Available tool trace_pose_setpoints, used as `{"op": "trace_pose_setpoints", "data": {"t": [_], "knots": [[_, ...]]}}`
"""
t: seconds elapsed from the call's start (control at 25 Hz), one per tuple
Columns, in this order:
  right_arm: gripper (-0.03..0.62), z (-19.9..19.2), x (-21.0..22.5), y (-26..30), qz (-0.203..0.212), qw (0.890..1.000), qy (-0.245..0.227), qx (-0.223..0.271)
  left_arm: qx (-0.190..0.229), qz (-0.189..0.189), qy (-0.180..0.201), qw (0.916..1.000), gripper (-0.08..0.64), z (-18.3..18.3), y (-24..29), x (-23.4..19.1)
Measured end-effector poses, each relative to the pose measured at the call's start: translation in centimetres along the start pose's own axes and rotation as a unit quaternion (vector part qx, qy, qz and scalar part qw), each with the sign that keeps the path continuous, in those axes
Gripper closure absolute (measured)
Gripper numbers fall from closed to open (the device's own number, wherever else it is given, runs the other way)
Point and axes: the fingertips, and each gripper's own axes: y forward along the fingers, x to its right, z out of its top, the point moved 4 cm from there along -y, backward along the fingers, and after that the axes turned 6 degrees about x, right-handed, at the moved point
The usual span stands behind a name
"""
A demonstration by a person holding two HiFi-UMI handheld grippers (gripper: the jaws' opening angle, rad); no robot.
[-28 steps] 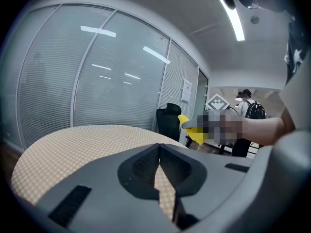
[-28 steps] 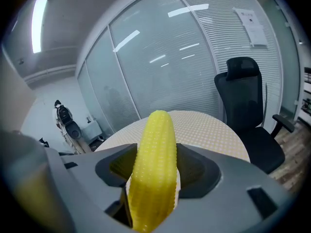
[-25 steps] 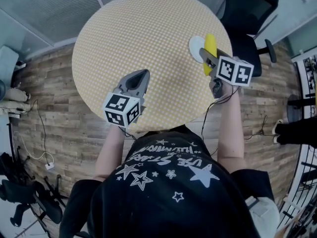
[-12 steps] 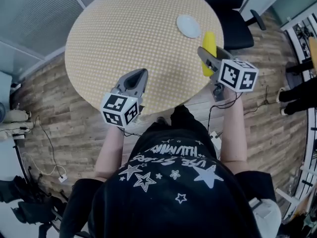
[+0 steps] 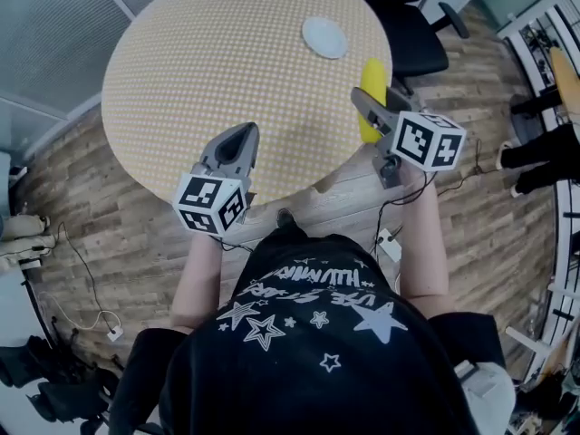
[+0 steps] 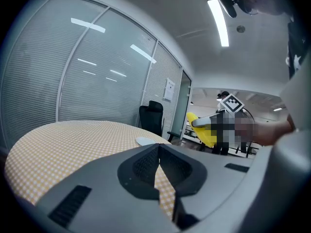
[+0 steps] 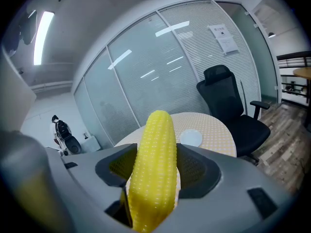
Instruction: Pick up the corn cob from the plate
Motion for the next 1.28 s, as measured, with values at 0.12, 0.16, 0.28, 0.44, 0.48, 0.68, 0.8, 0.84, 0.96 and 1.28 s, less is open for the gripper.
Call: {"op": "trace_pose_setpoints", "data": {"t": [0.12,0.16,0.28,0.44,0.48,0.68,0.8,0.84,0.96,1.28], "knots": [[0.333,-0.9,0.0,-0.7,0.004,1.000,0.009,-0.001,-0.004,-0.001,-0.003,1.0000,0.554,-0.4,0.0,1.0],[0.333,-1.3,0.0,-1.2,0.008,1.000,0.013,0.000,-0.006,0.000,-0.004,1.0000,0.554,-0.6,0.0,1.4],[0.333,-2.1,-0.1,-3.1,0.023,0.999,0.022,-0.002,-0.012,0.002,-0.007,0.9999,0.554,-1.1,-0.2,3.3],[0.333,-3.0,-0.1,-6.2,0.035,0.999,0.021,-0.005,-0.012,0.005,-0.008,0.9999,0.554,-1.1,-1.2,6.5],[0.333,-3.3,-0.2,-7.0,0.037,0.999,0.022,-0.005,-0.011,0.006,-0.007,0.9999,0.554,-1.2,-1.6,7.3],[0.333,-4.6,-0.7,-10.3,0.049,0.998,0.029,-0.001,-0.012,0.014,0.001,0.9998,0.554,-1.8,-4.1,10.4],[0.333,-5.2,-1.2,-12.2,0.057,0.998,0.029,0.004,-0.008,0.019,0.004,0.9998,0.554,-2.1,-5.6,12.3],[0.333,-5.3,-1.5,-12.9,0.060,0.998,0.028,0.007,-0.007,0.019,0.006,0.9998,0.554,-2.2,-6.2,12.9],[0.333,-5.6,-2.7,-15.1,0.073,0.997,0.029,0.018,0.000,0.022,0.012,0.9997,0.554,-2.4,-8.1,14.9],[0.333,-7.0,-4.7,-20.7,0.095,0.993,0.051,0.041,0.008,0.030,0.016,0.9994,0.554,-3.5,-12.7,19.4]]}}
